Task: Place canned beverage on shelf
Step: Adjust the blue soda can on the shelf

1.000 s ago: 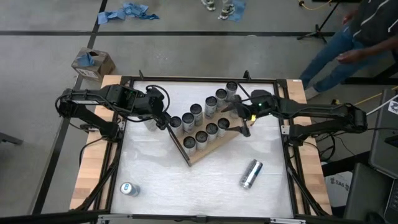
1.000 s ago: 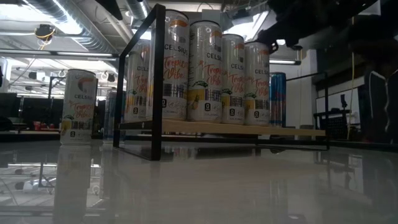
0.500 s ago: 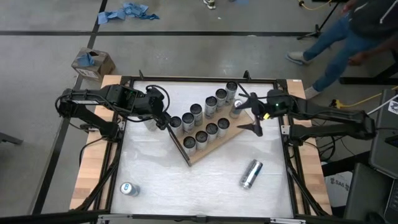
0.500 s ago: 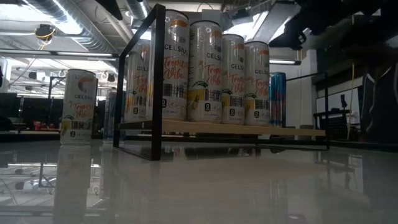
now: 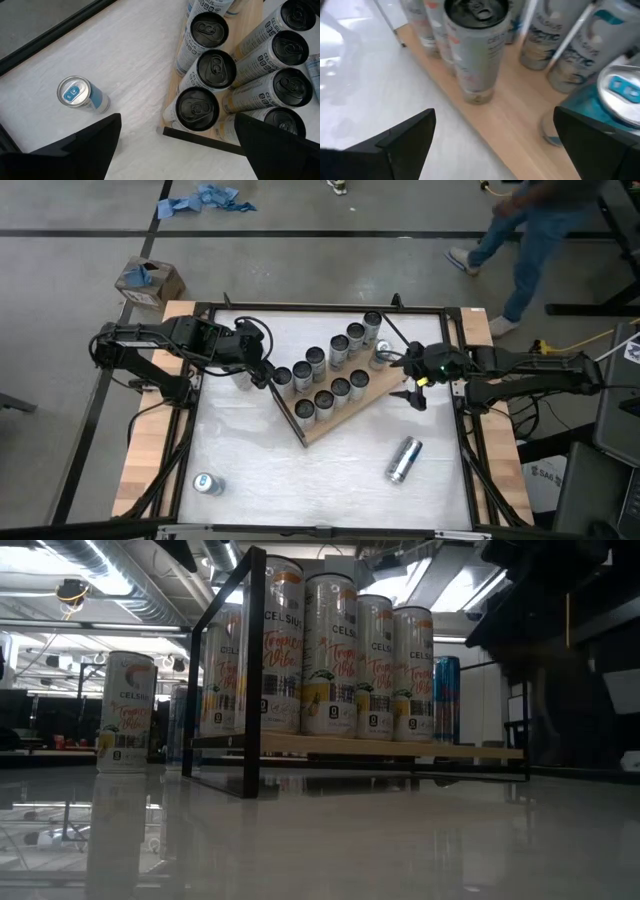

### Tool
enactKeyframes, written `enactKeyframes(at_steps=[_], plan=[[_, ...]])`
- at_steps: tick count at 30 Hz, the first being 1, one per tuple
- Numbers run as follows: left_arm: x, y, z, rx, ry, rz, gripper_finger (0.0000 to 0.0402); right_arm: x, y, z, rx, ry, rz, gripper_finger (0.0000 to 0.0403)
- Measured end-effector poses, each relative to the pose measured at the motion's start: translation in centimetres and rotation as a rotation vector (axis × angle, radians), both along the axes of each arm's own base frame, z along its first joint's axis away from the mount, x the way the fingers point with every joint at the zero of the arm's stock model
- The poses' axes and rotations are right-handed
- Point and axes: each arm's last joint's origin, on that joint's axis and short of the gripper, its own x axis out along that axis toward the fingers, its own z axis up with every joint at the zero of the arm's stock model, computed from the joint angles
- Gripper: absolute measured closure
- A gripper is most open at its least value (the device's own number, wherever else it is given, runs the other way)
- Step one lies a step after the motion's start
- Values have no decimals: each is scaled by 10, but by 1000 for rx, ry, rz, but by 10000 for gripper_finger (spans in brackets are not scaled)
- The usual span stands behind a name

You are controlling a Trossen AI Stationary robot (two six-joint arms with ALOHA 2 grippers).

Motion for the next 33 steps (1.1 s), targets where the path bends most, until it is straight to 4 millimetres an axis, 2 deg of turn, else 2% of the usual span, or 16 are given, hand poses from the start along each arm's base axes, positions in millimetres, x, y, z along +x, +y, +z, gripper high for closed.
enactKeyframes(at_steps=[9,17,26,33], plan=[[0,0,0,0,1,0,23,6,3,-14,-17,118,-62,8],[0,0,0,0,0,1,23,25,2,-32,-31,223,-52,8],[0,0,0,0,0,0,23,38,0,-44,-79,266,-76,8],[0,0,0,0,0,1,23,43,-1,-44,-128,242,-84,8]])
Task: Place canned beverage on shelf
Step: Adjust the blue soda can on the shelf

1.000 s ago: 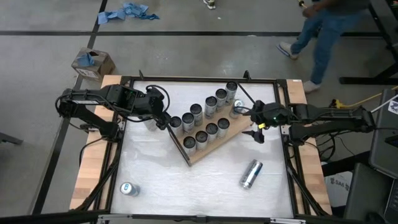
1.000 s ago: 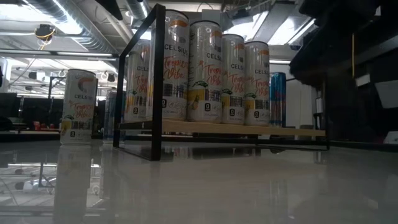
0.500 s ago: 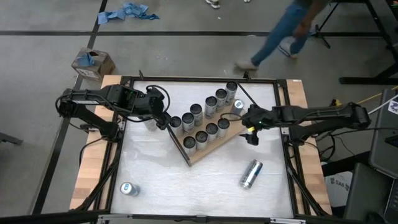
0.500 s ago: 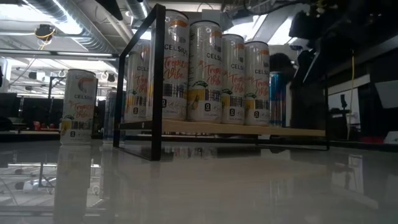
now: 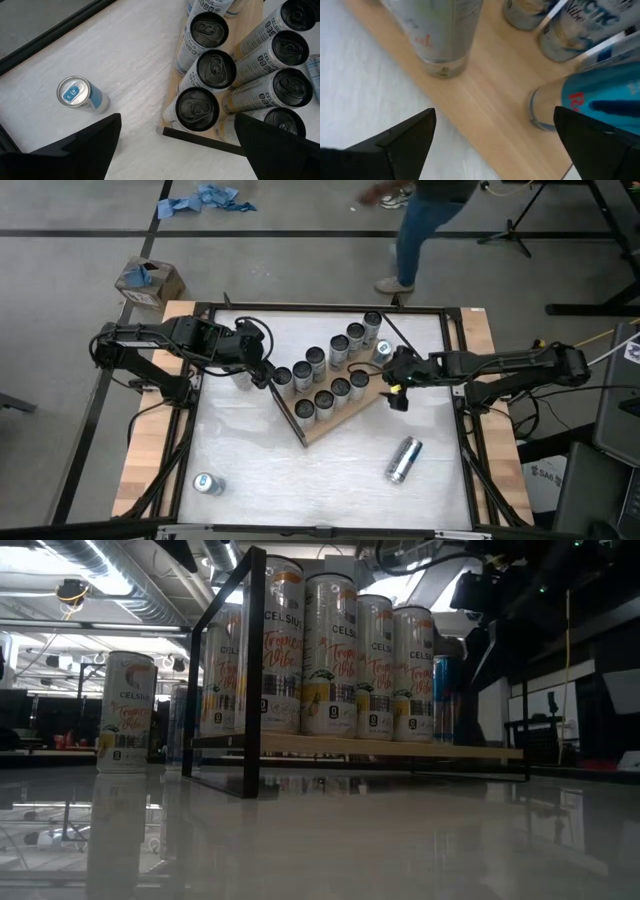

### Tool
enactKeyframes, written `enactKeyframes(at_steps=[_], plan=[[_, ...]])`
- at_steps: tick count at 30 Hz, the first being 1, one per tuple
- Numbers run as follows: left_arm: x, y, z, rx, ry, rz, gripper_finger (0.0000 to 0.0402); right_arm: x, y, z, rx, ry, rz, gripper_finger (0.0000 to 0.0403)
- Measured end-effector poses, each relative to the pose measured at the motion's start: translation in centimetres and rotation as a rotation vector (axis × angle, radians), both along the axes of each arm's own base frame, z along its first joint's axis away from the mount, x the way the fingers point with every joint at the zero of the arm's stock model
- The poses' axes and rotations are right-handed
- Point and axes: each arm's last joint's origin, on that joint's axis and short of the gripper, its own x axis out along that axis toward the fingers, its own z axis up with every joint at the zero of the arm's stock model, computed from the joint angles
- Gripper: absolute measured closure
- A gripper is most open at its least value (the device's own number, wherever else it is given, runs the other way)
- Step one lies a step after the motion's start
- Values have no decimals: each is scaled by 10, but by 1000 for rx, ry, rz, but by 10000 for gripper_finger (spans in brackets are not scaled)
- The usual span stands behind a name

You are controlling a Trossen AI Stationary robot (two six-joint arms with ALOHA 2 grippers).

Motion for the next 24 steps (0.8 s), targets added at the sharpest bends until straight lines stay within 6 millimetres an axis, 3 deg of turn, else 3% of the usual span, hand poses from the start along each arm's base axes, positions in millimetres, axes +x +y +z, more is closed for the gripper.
enactKeyframes(at_steps=[24], plan=[[0,0,0,0,0,0,23,4,-3,3,-140,-28,4,8]])
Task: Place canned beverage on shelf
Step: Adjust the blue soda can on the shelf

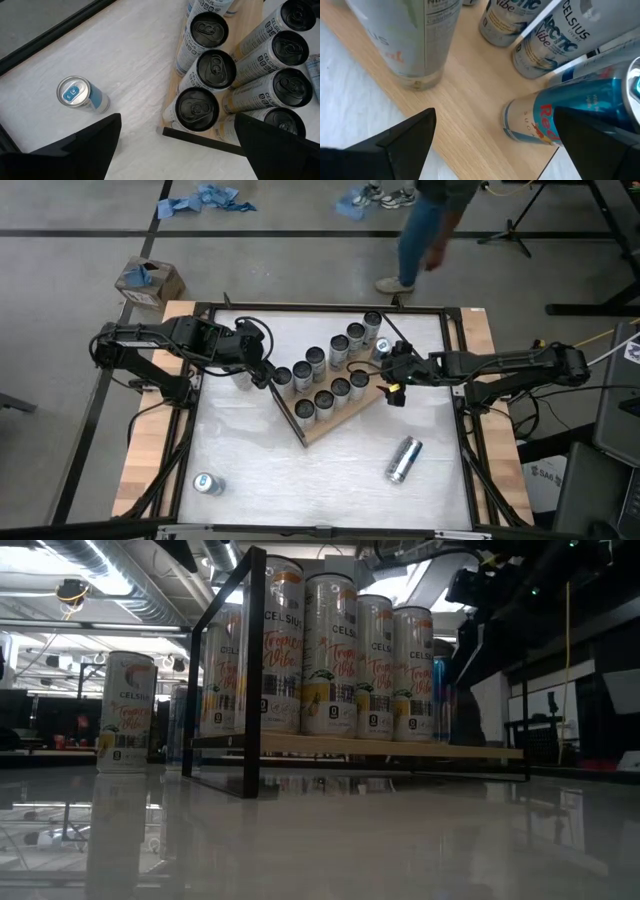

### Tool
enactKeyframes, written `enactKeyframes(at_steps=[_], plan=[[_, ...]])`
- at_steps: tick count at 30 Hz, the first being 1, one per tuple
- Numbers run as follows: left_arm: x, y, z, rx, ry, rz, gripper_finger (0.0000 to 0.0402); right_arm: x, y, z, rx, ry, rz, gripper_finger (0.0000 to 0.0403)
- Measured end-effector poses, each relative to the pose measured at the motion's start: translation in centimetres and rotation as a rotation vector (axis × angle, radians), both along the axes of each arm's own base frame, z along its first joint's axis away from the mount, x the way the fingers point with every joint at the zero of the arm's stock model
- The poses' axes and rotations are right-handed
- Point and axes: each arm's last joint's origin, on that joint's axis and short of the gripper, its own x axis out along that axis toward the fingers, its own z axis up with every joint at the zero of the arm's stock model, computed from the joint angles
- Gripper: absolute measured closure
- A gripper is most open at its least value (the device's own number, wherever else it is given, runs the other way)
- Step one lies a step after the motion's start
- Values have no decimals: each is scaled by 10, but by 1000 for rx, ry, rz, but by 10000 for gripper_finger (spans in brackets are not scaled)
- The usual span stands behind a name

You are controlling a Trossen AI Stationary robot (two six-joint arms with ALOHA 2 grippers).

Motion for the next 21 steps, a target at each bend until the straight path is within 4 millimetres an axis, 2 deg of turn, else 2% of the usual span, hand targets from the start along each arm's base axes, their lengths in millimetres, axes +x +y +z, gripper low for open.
enactKeyframes(at_steps=[21], plan=[[0,0,0,0,0,0,23,0,0,-1,-4,6,-8,8]])
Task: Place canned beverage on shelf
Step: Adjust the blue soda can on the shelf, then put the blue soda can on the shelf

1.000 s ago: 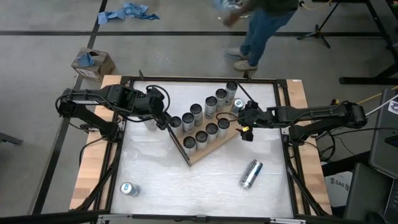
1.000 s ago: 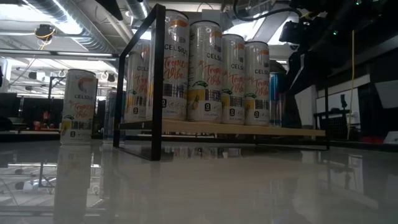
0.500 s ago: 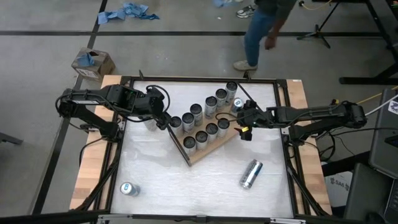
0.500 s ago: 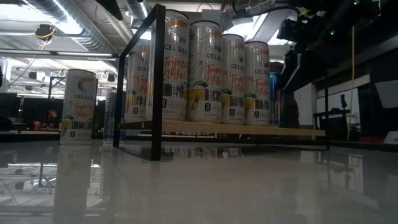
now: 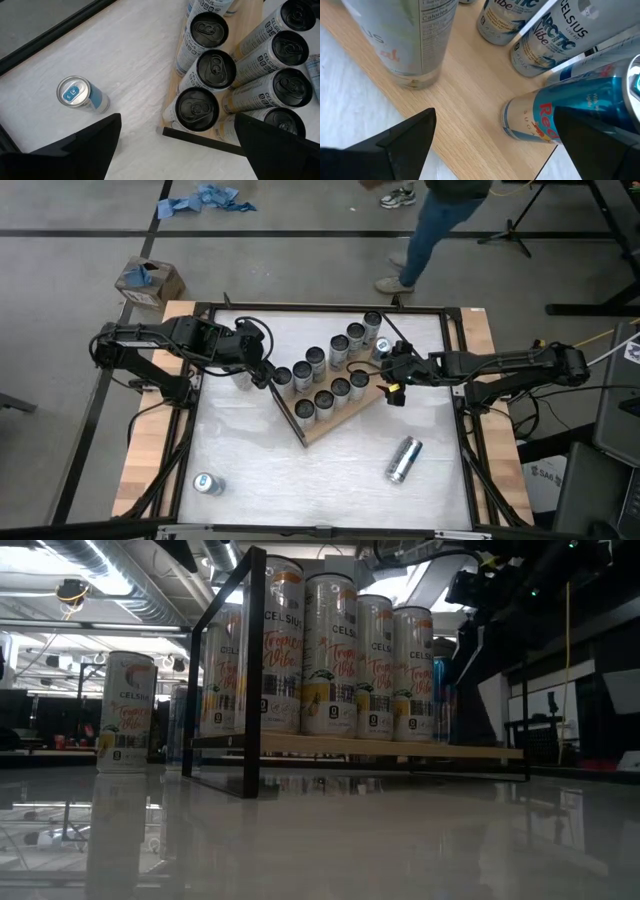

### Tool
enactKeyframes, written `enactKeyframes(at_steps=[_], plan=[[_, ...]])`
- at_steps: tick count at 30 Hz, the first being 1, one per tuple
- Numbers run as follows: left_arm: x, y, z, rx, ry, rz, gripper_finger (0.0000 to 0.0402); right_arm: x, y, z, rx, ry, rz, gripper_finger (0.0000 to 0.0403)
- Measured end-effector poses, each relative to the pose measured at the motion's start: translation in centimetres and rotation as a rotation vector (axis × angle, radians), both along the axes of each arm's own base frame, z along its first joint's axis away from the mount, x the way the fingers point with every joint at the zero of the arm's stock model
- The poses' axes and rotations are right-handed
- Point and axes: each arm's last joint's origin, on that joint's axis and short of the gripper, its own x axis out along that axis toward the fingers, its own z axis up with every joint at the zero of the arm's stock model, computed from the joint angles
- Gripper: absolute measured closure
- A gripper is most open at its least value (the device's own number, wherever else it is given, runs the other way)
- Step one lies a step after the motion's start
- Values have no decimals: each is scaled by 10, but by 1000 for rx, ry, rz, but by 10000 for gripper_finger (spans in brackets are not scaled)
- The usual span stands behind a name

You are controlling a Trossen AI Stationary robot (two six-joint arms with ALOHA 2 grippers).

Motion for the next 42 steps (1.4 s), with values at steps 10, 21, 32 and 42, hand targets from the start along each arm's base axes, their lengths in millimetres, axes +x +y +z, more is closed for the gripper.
enactKeyframes(at_steps=[10,21,32,42], plan=[[0,0,0,-1,0,0,23,0,1,0,37,-8,-5,8],[0,0,0,0,0,0,23,-17,9,17,284,-89,113,8],[0,0,0,2,0,1,23,-27,53,26,459,-106,296,8],[0,0,0,3,0,1,23,-42,99,26,597,-56,344,8]])
